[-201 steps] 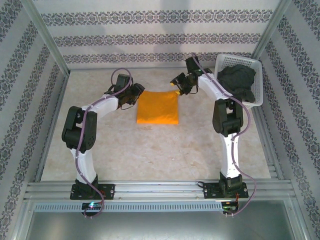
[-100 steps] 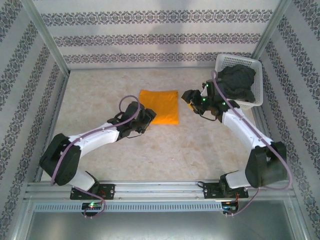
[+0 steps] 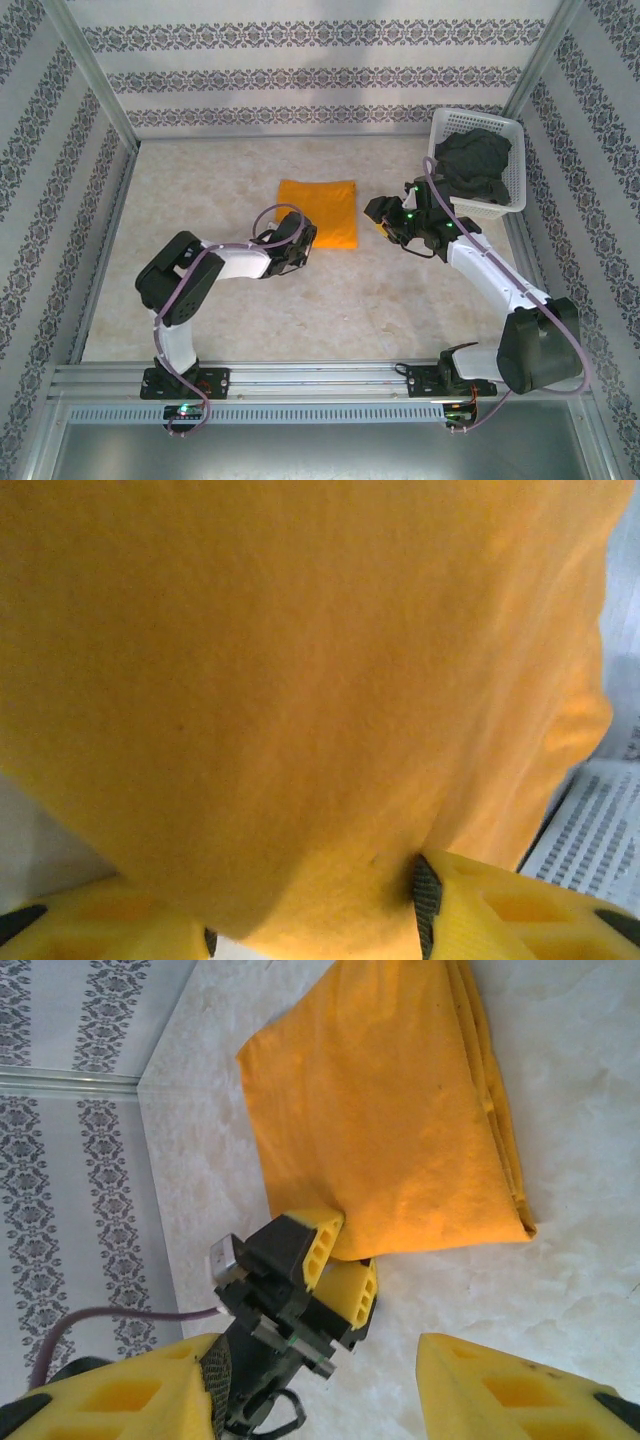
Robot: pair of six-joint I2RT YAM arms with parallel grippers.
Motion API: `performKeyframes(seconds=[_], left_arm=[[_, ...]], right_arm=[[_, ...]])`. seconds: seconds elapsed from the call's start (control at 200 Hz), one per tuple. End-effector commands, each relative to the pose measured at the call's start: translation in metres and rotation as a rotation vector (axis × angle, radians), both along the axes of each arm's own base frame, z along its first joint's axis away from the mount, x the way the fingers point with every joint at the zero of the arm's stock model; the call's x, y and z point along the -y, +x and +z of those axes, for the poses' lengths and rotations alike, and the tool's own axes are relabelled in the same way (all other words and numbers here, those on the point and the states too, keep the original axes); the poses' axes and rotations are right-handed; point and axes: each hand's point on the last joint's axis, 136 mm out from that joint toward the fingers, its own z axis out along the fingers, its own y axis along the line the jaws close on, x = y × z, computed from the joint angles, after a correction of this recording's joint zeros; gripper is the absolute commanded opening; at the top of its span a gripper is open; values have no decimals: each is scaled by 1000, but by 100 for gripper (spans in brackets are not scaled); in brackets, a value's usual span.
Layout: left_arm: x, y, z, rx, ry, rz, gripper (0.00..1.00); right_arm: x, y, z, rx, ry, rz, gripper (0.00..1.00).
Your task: Fold and stack the t-shirts
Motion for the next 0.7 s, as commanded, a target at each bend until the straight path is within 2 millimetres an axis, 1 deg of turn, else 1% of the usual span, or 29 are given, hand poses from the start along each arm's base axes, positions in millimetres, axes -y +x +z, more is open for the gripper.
performKeyframes(seconds=[0.0, 0.05, 0.09, 0.13, 0.15, 0.21, 0.295, 0.33, 0.415, 0.445, 0.47, 0.53, 0.694], left_arm=[[3, 31, 3, 64, -55, 84, 47], [5, 37, -1, 61, -68, 87, 38], [3, 41, -3, 63, -70, 96, 24], [-3, 43, -2, 63, -65, 116, 6], [-7, 44, -2, 64, -64, 128, 0], [-26, 48, 3, 76, -53, 161, 0], [-66, 53, 9, 86, -27, 201, 0], [-85, 54, 8, 83, -12, 212, 0], [-134, 55, 15, 96, 26, 229, 0], [-150, 53, 13, 89, 39, 234, 0], [-168, 54, 13, 89, 47, 248, 0], [-204, 53, 12, 97, 62, 269, 0], [-292, 59, 9, 124, 98, 310, 0]], right_arm=[[1, -9, 3, 10, 0, 24, 53], [1, -10, 2, 4, -1, 22, 53], [2, -12, 0, -5, -2, 20, 52], [3, -12, 1, -5, -4, 18, 52], [3, -12, 2, -2, -5, 16, 52], [5, -12, 4, 1, -13, 13, 52], [7, -11, 6, 8, -27, 9, 52], [8, -11, 7, 13, -33, 12, 52], [9, -12, 8, 18, -43, 17, 51], [9, -12, 8, 19, -43, 19, 51], [9, -12, 8, 19, -43, 19, 51], [9, -11, 8, 23, -44, 23, 51], [7, -11, 5, 20, -38, 34, 51]])
